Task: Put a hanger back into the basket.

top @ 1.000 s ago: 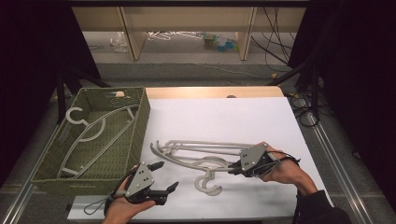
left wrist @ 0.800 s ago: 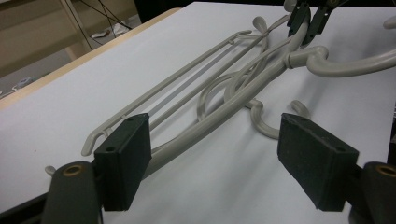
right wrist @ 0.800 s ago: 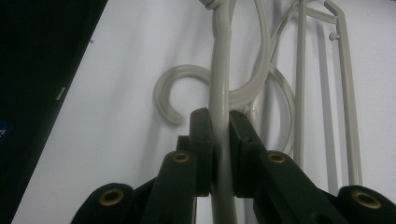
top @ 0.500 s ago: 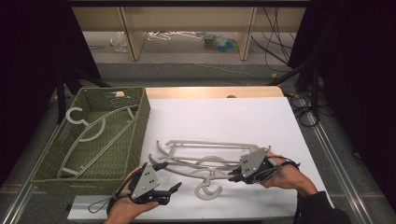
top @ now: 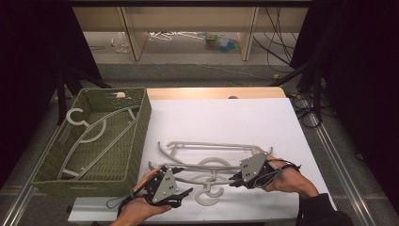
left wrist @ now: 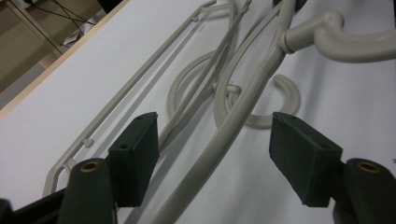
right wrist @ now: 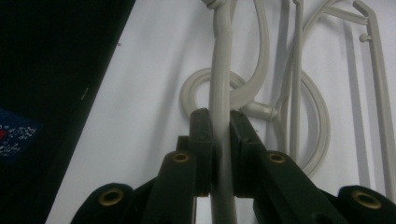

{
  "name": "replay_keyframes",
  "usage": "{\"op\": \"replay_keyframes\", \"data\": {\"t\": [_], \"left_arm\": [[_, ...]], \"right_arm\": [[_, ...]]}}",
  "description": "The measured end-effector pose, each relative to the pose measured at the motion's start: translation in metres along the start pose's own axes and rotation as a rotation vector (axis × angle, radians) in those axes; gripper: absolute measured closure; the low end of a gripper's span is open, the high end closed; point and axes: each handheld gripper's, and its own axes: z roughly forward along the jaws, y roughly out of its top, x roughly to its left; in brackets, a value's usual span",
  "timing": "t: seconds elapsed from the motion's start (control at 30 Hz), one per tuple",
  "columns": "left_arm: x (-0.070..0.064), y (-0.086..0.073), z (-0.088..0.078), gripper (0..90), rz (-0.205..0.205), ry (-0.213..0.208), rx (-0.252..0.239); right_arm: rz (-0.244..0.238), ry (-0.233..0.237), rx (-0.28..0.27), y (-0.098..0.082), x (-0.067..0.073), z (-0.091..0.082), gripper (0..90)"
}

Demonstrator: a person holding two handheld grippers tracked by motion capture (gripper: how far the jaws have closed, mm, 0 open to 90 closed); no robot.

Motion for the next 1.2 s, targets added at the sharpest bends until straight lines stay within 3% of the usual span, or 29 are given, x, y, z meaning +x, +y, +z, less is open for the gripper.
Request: {"op": "replay_keyframes", "data": {"t": [0.07,0.3,0.5,0.57,0.63,0.73,0.8,0.9,1.07,1.2], "left_arm": [[-0.002,0.001,0.005,36.2,0.028,0.001,0.019],[-0.005,0.007,0.017,45.0,0.062,-0.042,0.041],[-0.008,0.012,0.022,57.0,0.114,-0.077,0.058],[-0.009,0.013,0.024,65.6,0.135,-0.084,0.068],[-0.009,0.015,0.024,66.1,0.144,-0.094,0.083],[-0.008,0.019,0.022,67.8,0.168,-0.082,0.085],[-0.005,0.023,0.019,69.9,0.213,-0.078,0.082],[-0.004,0.027,0.017,73.1,0.235,-0.094,0.081],[-0.005,0.033,0.016,75.3,0.275,-0.095,0.080],[-0.003,0.039,0.011,77.3,0.276,-0.110,0.059]], "right_arm": [[-0.006,-0.004,-0.004,0.001,0.000,0.001,82.2],[-0.009,0.009,0.009,0.002,0.001,0.003,82.1],[-0.012,0.015,0.006,0.001,0.001,0.004,82.1],[-0.018,0.011,0.008,0.001,0.001,0.004,82.1],[-0.017,0.012,0.005,0.001,0.001,0.004,82.1],[-0.020,0.012,0.001,0.001,0.001,0.003,82.0],[-0.012,0.020,-0.021,0.000,0.000,0.002,81.7],[0.008,0.005,-0.048,-0.001,-0.001,-0.002,80.7],[0.010,-0.030,-0.048,-0.001,-0.002,-0.006,79.1],[0.017,-0.074,-0.063,0.000,-0.003,-0.011,77.2]]}}
